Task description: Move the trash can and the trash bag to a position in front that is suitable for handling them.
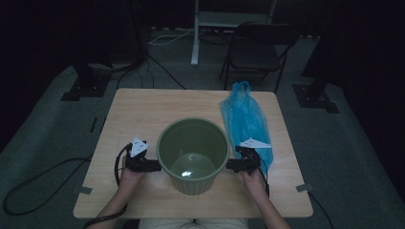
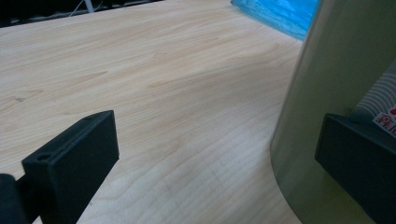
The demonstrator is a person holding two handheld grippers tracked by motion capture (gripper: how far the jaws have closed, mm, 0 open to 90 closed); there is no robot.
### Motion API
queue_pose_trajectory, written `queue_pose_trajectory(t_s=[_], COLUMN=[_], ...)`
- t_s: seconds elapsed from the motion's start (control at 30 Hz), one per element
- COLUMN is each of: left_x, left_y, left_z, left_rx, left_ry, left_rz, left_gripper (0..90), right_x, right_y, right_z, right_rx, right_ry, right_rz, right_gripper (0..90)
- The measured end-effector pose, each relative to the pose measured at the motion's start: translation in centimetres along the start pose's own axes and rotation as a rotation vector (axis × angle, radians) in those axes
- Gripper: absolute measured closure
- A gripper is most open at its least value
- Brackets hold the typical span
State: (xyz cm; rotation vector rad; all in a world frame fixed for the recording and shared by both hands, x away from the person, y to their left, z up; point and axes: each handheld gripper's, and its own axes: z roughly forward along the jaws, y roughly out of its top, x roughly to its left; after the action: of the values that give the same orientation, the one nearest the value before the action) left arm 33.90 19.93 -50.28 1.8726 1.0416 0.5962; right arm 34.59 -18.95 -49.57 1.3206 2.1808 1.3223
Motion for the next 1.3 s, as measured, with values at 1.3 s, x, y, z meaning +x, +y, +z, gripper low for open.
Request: queue_pose_trajectory(t_s=[1.3], left_x=[3.9], left_y=[-4.8], left_z=[-4.2], left_rx=[0.003], left_ry=[0.062], left_rz=[-0.084], left_gripper=[0.1], right_x=[-14.4], right_y=[2.1], right_z=[2.9], right_rx=[0.145], right_ry=[-0.346], right_rz=[0.238], right_gripper=[11.6])
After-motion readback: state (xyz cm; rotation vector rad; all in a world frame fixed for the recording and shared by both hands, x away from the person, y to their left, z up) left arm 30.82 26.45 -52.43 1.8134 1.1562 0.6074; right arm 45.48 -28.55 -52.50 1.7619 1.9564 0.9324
